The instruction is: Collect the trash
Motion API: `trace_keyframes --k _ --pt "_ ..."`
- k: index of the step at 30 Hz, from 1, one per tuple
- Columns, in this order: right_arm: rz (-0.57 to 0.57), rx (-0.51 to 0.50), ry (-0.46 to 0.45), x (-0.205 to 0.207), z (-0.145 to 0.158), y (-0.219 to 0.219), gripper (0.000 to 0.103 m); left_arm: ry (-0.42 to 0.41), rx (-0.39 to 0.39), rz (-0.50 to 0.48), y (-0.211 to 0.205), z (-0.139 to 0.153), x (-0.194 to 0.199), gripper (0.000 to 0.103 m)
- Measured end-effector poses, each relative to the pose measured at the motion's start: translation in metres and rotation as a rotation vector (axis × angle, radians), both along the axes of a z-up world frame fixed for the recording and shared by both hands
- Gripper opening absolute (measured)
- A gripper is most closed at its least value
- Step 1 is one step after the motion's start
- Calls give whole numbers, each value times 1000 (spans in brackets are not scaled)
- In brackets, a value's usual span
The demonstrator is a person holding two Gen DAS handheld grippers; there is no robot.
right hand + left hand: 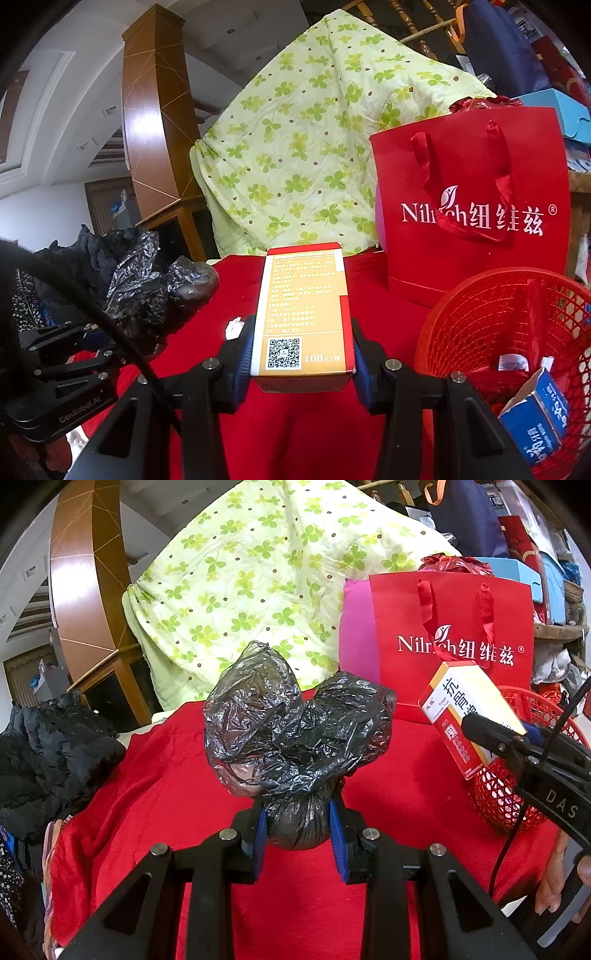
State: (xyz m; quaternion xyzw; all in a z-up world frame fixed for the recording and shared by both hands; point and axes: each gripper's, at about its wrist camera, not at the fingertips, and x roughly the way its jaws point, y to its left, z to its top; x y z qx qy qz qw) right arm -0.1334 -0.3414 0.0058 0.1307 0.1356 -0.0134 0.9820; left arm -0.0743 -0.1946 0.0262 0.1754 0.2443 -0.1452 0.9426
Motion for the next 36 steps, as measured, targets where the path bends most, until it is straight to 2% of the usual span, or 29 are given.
trace_keyframes --k 36 --pt "-68 2 -65 -25 10 -14 48 -8 -4 -101 -12 4 6 32"
